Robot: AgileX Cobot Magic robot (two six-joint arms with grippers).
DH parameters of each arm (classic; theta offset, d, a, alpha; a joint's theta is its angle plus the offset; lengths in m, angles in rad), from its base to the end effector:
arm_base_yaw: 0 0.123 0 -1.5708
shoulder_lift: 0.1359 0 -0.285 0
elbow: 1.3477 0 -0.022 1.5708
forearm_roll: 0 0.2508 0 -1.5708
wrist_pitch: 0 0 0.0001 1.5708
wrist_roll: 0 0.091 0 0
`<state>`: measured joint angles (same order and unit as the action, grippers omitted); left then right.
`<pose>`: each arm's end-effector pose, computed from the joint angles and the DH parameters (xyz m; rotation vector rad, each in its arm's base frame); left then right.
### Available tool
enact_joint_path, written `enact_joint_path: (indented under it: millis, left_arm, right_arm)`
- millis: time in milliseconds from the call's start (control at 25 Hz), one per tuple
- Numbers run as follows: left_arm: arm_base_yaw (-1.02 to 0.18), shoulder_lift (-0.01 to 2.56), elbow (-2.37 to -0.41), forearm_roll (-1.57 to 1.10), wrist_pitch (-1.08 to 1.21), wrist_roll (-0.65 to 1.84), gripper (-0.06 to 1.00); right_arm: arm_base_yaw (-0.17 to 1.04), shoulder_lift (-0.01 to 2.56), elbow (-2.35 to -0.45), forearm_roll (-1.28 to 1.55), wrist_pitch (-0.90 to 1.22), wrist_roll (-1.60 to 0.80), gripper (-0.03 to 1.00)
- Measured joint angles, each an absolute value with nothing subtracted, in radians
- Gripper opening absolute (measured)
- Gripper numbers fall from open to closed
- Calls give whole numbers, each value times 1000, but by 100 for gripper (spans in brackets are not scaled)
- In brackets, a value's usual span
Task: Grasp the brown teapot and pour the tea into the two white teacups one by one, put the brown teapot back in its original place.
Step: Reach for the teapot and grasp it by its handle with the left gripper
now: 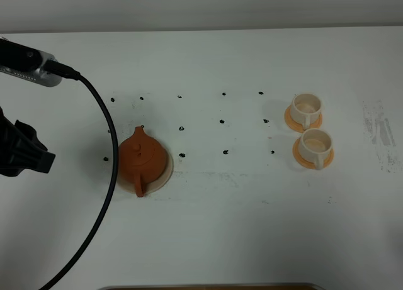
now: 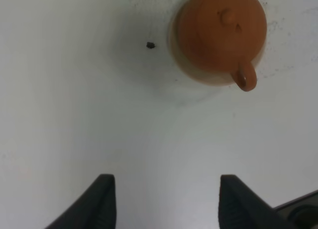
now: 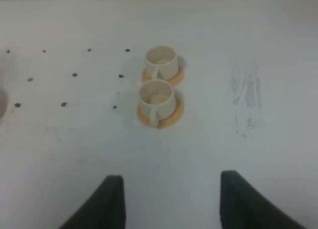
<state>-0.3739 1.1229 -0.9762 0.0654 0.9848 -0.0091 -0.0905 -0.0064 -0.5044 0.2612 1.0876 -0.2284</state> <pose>0.1971 -0.0720 0.3227 0.5015 2.5639 -0.0516 -0.0071 0.0215 0.2786 -0.1580 2.0282 0.1133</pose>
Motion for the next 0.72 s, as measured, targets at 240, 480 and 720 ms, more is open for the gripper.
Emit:
enact_joint_path:
  millis: [240,480,720]
  left_arm:
    - [-374,1145,-976,66,992,-14,49]
    - [-374,1146,-976,48,976,-41,49]
    - [-375,1061,-839,-23,862,-42,49]
  right_arm:
    - [-91,-6,-504,272,1087,-228,45]
    - [-91,-6,-504,272,1087,-228,45]
    - [-91,-6,-504,272,1087,-228,43]
